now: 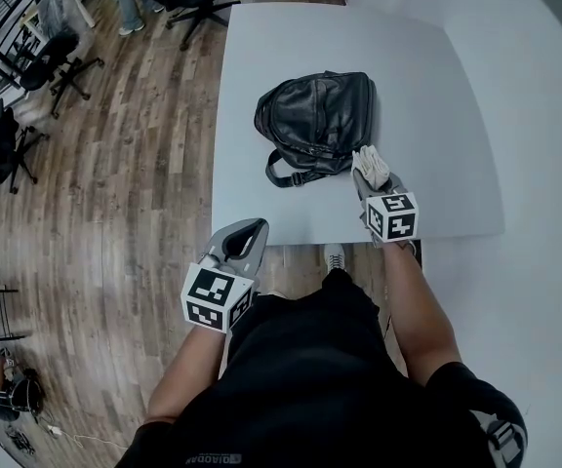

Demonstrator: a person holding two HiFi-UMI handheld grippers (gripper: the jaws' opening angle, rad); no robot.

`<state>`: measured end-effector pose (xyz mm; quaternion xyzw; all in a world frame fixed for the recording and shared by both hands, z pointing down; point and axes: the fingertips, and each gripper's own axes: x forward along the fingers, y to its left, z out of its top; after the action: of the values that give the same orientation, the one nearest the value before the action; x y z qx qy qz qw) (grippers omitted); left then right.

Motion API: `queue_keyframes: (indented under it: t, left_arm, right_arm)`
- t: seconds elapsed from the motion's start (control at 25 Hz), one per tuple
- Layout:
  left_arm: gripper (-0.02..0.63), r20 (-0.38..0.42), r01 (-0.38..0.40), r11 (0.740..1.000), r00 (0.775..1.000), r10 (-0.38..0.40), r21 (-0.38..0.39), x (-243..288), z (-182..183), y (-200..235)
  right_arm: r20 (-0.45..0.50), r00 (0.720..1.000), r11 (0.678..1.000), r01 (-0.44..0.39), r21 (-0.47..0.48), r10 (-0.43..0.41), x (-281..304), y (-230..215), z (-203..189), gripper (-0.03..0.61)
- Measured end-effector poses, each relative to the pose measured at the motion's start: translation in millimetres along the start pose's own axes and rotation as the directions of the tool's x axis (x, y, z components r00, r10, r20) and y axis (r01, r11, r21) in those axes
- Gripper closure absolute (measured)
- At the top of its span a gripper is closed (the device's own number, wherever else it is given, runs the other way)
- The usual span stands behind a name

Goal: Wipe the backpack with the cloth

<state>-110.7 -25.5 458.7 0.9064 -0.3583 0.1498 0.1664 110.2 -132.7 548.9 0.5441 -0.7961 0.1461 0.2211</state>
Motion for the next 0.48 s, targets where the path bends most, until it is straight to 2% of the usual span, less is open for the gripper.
queue_keyframes:
  t: [0.16,0.48]
  left_arm:
    - [0.607,0.010,-0.009,1.000,1.000,0.009,-0.005,-12,-5,1]
    - [0.607,0.029,-0.042,0.999,0.999,0.043,-0.020,-29,-2,4]
  right_arm:
    - [0.029,1.000,0.999,0.008,0.041,-0.009,-17,3,8,0.477]
    - [0.114,0.993,0.991,-0.040,0.125,0.026,-58,27,40,0.477]
